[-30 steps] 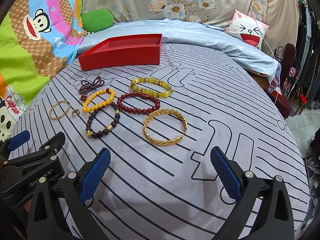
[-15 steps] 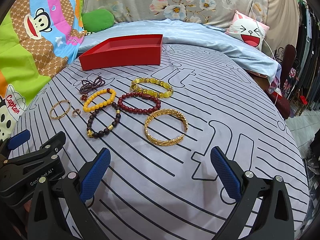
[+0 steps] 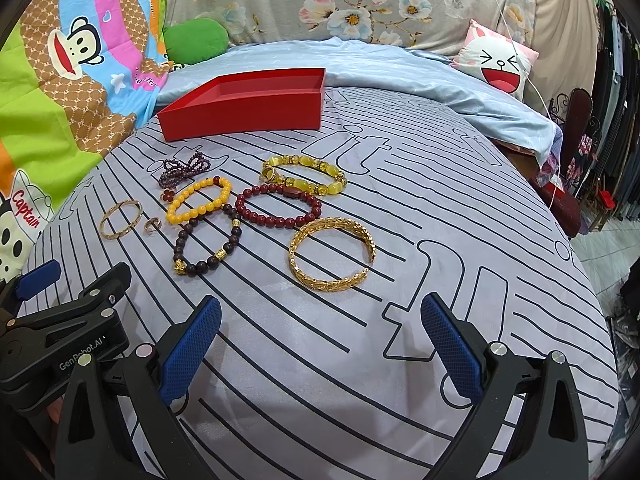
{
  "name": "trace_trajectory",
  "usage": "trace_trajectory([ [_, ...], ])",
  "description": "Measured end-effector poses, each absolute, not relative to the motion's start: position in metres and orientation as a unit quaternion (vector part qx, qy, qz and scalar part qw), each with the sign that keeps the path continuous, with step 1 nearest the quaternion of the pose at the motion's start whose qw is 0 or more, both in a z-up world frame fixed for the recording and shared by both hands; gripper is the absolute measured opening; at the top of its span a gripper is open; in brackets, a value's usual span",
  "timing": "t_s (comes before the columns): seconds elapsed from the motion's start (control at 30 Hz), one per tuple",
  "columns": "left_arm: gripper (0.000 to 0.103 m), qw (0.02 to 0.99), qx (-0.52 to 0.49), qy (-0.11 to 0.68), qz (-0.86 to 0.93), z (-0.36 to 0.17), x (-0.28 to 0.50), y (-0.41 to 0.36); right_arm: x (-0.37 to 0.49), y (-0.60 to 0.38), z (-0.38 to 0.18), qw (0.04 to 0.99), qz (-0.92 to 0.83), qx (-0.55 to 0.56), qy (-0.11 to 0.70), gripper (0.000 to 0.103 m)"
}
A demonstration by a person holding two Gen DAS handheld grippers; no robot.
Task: Organize jewelry
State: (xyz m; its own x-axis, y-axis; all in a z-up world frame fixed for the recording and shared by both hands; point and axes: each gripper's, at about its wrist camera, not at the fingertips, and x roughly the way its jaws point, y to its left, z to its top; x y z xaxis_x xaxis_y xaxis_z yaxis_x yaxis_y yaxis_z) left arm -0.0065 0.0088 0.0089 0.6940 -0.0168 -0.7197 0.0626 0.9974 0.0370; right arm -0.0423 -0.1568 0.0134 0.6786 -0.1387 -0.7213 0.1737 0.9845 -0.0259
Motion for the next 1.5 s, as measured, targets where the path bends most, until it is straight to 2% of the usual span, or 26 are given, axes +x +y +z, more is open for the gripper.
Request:
trace_trajectory([
  [0.33,0.090,0.911,0.003,0.413,-0.005,0.010,0.019,0.037,-0.029,-0.168,0.013,0.909,-0.088,0.026,0.408,0.096],
  [0.87,0.090,0.897,0.014,0.441,-0.018,-0.002,0.074,0.030,0.010,-0.174,0.003,0.894,-0.074,0.033,0.440,0.095],
  [1.2,0.090,0.895,0.009,0.446,-0.023,-0.005,0.087,0.030,0.020,-0.172,-0.001,0.891,-0.071,0.032,0.448,0.085],
  [1.37,0.082,0.897,0.011,0.442,-0.029,-0.003,0.087,0.028,0.019,-0.172,0.000,0.892,-0.072,0.033,0.444,0.077],
  [1.5,0.068,0.899,0.014,0.436,-0.036,-0.001,0.085,0.026,0.018,-0.173,0.001,0.895,-0.070,0.034,0.440,0.064],
])
